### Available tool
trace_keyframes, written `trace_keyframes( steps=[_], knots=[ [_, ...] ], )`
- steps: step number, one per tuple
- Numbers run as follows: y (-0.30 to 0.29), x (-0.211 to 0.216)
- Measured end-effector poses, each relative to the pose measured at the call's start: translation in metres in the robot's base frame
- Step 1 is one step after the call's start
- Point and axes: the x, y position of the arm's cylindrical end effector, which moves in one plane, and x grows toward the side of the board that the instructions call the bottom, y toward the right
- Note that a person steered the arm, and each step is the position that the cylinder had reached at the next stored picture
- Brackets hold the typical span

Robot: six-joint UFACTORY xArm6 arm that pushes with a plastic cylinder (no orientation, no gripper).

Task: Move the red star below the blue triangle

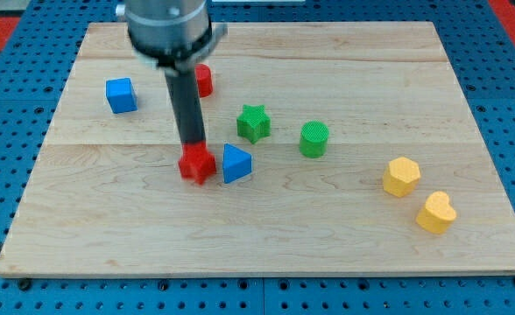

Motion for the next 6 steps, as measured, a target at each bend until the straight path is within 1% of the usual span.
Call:
trace_keyframes(
  steps=[1, 2, 3, 4, 5, 6],
  knots=[
    [0.001, 0.037],
    [-0.043, 0.04],
    [-0.051, 0.052],
    [0.014, 0.059],
    [-0.05, 0.063],
    [-0.144, 0.037]
  ],
)
